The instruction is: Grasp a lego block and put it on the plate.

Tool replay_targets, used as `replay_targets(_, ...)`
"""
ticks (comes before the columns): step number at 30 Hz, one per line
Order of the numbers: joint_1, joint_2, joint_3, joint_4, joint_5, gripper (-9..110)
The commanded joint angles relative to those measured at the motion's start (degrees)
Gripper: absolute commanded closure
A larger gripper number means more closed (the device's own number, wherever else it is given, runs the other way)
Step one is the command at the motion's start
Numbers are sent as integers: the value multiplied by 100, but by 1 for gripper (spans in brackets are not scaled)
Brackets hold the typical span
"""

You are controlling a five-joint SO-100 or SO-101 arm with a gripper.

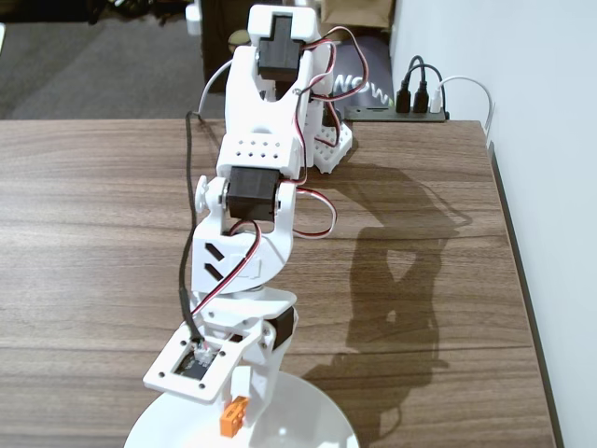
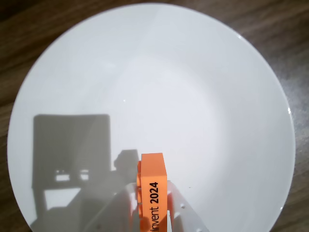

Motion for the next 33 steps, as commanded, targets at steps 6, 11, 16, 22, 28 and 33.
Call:
replay_targets(6, -35, -26, -272, -105, 44, 96)
replay_targets(11, -26, -97, -272, -114, 9, 93)
replay_targets(16, -35, -88, -272, -114, 9, 85)
replay_targets(22, -44, 53, -255, 9, 79, 85)
replay_targets(28, -35, 316, -211, 369, 79, 85)
replay_targets(33, -35, 545, -79, 606, -18, 90)
